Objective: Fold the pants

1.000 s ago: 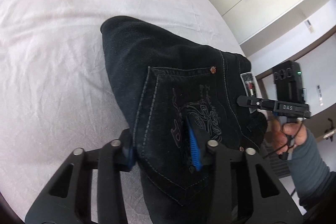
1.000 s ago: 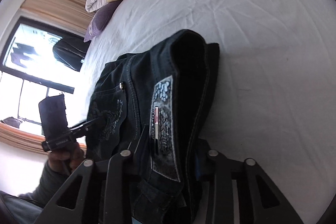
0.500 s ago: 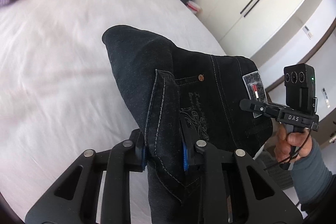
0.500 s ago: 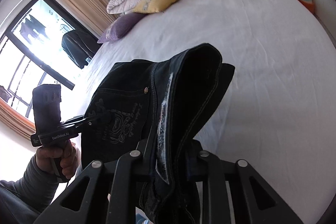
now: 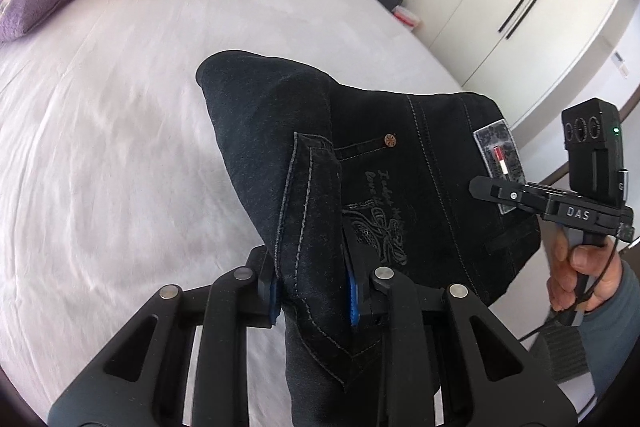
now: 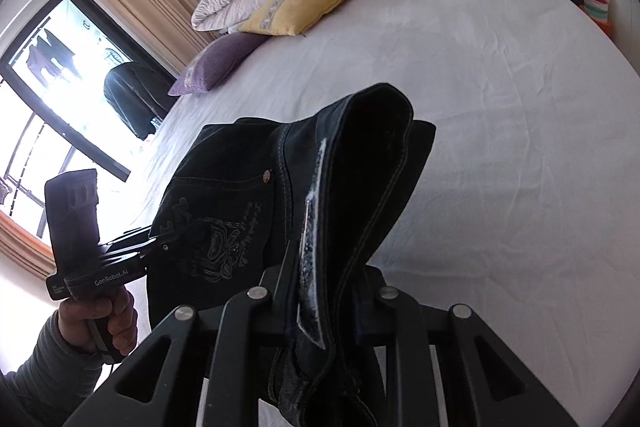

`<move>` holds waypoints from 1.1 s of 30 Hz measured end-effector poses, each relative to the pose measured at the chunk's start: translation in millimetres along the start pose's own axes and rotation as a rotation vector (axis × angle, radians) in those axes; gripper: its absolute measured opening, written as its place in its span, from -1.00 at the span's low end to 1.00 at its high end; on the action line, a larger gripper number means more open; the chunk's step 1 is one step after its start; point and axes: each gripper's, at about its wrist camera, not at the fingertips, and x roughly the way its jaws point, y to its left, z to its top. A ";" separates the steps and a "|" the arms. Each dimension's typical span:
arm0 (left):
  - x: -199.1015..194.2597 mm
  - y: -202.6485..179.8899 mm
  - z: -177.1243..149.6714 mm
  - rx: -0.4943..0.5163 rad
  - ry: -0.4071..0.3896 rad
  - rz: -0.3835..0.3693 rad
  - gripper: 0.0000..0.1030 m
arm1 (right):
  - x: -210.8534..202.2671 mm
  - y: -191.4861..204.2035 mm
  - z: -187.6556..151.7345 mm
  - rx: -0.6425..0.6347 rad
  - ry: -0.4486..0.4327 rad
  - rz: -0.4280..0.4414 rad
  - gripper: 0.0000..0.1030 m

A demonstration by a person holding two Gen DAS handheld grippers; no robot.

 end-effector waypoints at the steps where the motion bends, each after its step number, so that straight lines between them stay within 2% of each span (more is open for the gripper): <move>1: 6.6 2.0 0.9 0.002 0.008 0.005 -0.58 | 4.9 -0.6 1.5 0.004 0.005 -0.005 -0.57; 4: 29.6 3.4 -0.4 0.010 0.030 0.025 -0.55 | 16.1 -14.1 -2.7 0.036 0.016 -0.012 -0.57; 7: 42.8 4.7 -4.7 0.010 0.039 0.057 -0.44 | 26.4 -31.3 -7.6 0.071 0.033 -0.030 -0.54; 9: 47.8 5.5 -8.1 0.000 0.030 0.076 -0.29 | 32.6 -39.4 -10.7 0.082 0.043 -0.050 -0.43; 11: 46.1 6.3 -15.0 -0.014 0.025 0.093 -0.03 | 33.8 -42.6 -12.6 0.088 0.049 -0.084 -0.09; 13: 40.5 4.6 -19.9 -0.016 0.018 0.105 0.03 | 32.4 -42.3 -15.7 0.092 0.055 -0.080 0.00; 14: 34.6 1.8 -22.7 -0.009 0.011 0.120 0.10 | 29.4 -41.8 -18.2 0.093 0.051 -0.072 0.11; 15: 29.8 -0.3 -25.8 -0.003 0.000 0.132 0.18 | 25.7 -40.5 -20.4 0.089 0.044 -0.078 0.18; 16: 22.3 1.1 -30.7 0.003 -0.017 0.141 0.34 | 17.9 -38.0 -24.1 0.079 0.029 -0.093 0.27; 21: -40.3 -26.4 -53.0 0.044 -0.163 0.228 0.77 | -25.0 -27.1 -41.2 0.082 -0.040 -0.132 0.39; 23: -77.5 -51.2 -67.2 0.097 -0.262 0.292 0.99 | -53.1 -11.4 -51.3 0.051 -0.100 -0.169 0.41; 26: -132.8 -93.1 -88.4 0.177 -0.425 0.396 0.99 | -100.2 24.1 -65.7 -0.028 -0.235 -0.251 0.60; 28: -161.1 -118.6 -100.1 0.195 -0.491 0.463 1.00 | -133.3 50.1 -78.6 -0.090 -0.344 -0.279 0.76; 29: -175.5 -130.4 -106.6 0.199 -0.526 0.500 1.00 | -152.6 67.7 -87.4 -0.131 -0.413 -0.301 0.93; 30: -190.3 -141.0 -113.6 0.190 -0.560 0.535 1.00 | -167.1 81.7 -94.4 -0.164 -0.467 -0.321 1.00; 33: -229.1 -163.1 -132.4 0.131 -0.655 0.574 1.00 | -210.3 121.9 -119.3 -0.272 -0.634 -0.388 1.00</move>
